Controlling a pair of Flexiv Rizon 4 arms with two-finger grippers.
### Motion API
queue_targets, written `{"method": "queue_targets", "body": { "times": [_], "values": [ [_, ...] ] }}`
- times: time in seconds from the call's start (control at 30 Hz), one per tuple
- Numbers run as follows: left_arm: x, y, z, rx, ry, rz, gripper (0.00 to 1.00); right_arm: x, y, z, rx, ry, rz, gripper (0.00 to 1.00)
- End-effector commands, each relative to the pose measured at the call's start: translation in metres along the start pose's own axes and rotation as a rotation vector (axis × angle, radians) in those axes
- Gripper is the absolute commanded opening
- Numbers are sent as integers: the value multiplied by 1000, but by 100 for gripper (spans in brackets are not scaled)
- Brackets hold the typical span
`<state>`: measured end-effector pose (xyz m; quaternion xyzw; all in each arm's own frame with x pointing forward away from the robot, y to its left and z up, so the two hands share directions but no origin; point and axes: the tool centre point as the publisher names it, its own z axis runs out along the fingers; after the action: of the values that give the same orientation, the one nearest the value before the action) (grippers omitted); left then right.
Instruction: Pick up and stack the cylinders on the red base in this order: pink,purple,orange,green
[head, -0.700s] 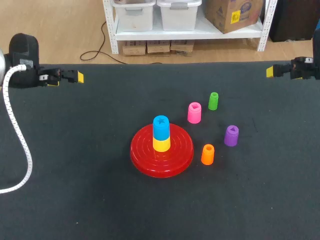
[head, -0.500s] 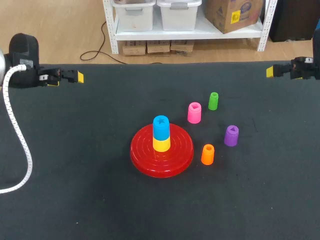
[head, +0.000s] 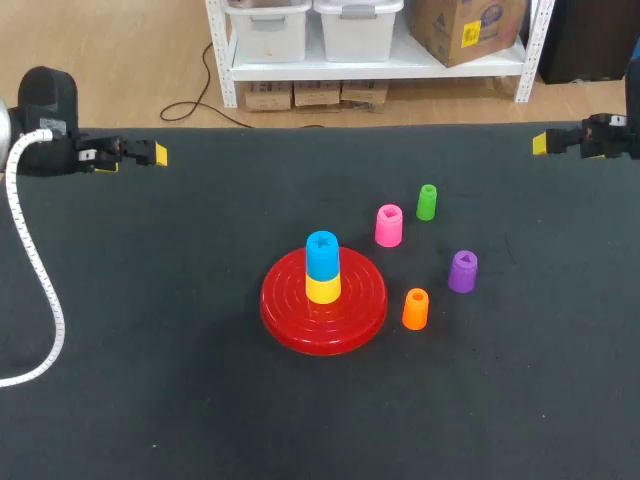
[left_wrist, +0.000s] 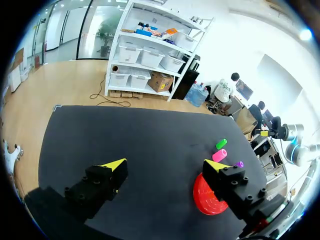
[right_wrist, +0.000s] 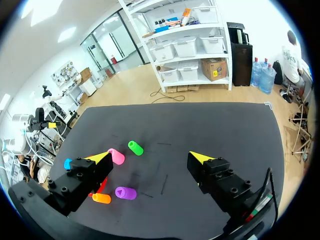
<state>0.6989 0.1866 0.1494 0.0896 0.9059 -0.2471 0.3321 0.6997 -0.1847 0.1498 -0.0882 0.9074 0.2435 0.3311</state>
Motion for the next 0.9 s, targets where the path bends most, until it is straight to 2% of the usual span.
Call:
{"method": "queue_targets", "body": {
  "times": [0.03, 0.23, 0.3, 0.43, 0.57, 0.63, 0.73, 0.77, 0.8, 0.9],
  "values": [
    [-1, -1, 0, -6, 4, -1, 100, 0, 0, 0, -1, 1, 0, 100],
    [-1, -1, 0, -6, 4, -1, 100, 0, 0, 0, -1, 1, 0, 100],
    [5, -14, -5, 61, 6, 113, 100, 0, 0, 0, -1, 1, 0, 100],
    [20, -36, -18, 212, -35, 247, 100, 0, 0, 0, -1, 1, 0, 100],
    [42, -60, -31, 321, -63, 343, 100, 0, 0, 0, -1, 1, 0, 100],
    [52, -66, -34, 373, -75, 372, 100, 0, 0, 0, -1, 1, 0, 100],
    [66, -78, -40, 439, -108, 464, 100, 0, 0, 0, -1, 1, 0, 100],
    [70, -82, -41, 506, -134, 491, 100, 0, 0, 0, -1, 1, 0, 100],
    [75, -85, -43, 537, -137, 523, 100, 0, 0, 0, -1, 1, 0, 100],
    [82, -87, -39, 542, -167, 573, 100, 0, 0, 0, -1, 1, 0, 100]
  ]
}}
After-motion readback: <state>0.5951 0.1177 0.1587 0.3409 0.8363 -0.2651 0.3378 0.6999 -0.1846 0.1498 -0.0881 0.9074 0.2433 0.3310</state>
